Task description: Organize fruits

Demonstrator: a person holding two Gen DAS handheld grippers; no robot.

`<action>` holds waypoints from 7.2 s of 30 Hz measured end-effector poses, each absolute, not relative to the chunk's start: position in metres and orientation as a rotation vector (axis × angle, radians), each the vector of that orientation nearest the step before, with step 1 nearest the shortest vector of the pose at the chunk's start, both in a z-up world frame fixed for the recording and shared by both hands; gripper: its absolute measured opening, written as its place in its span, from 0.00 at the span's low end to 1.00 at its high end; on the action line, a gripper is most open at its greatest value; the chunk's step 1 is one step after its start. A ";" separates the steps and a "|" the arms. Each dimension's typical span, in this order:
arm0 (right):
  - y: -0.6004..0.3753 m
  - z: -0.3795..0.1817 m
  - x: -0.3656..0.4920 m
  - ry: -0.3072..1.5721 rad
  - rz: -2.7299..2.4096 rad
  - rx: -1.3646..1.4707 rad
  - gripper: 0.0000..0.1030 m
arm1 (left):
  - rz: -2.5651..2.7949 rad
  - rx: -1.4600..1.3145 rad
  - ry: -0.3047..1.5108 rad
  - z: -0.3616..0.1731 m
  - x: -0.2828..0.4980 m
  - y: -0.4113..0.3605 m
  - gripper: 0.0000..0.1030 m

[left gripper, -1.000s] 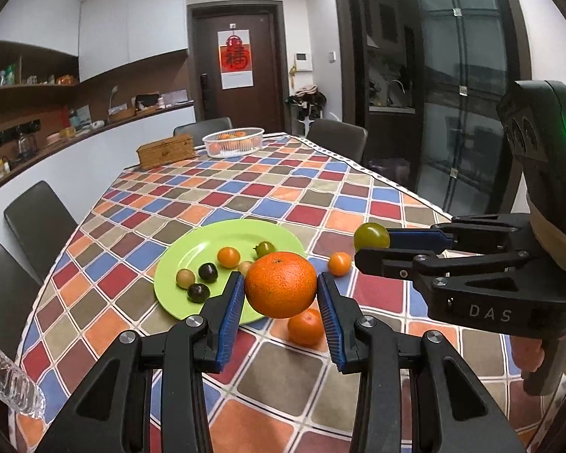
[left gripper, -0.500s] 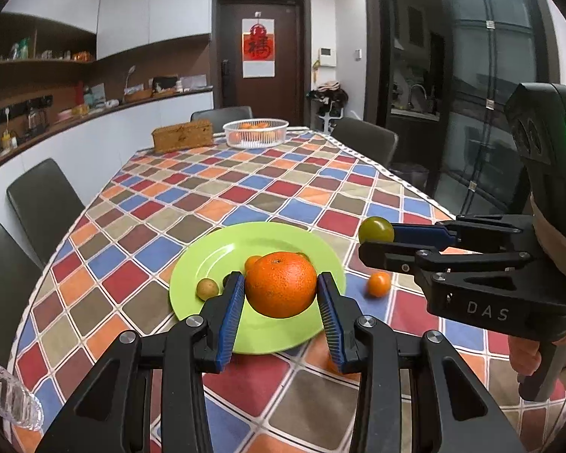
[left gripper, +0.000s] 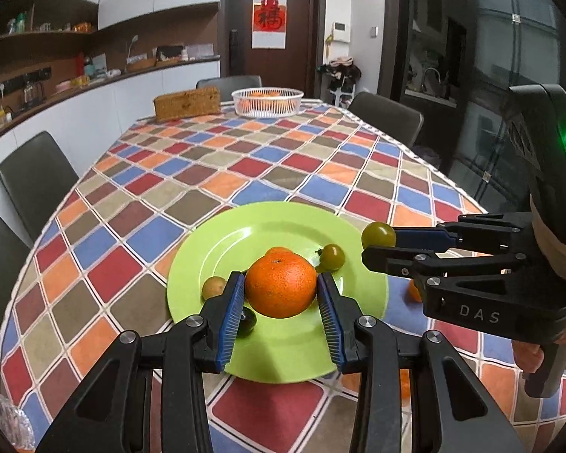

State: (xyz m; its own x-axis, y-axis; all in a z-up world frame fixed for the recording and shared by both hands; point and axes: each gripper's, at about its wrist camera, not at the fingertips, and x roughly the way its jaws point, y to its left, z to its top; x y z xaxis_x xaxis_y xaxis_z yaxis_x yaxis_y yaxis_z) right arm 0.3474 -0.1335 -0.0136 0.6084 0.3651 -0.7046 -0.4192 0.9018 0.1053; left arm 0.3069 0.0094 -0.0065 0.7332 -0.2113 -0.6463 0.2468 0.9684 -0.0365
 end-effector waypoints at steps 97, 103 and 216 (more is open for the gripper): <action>-0.202 -0.078 0.342 0.927 0.457 -0.162 0.42 | -0.150 -0.123 0.936 -0.072 0.265 -0.071 0.40; -0.200 -0.082 0.344 0.931 0.444 -0.165 0.39 | -0.168 -0.125 0.942 -0.072 0.269 -0.069 0.38; -0.105 -0.033 0.420 0.886 0.331 -0.106 0.46 | -0.191 -0.011 0.818 -0.014 0.387 0.044 0.48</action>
State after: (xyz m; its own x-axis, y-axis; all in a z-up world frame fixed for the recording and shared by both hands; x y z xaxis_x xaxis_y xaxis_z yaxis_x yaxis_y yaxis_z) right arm 0.4201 -0.1049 -0.0330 0.5853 0.2400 -0.7745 -0.3272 0.9439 0.0452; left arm 0.3868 0.0443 -0.0140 0.6676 -0.1733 -0.7241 0.1645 0.9828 -0.0835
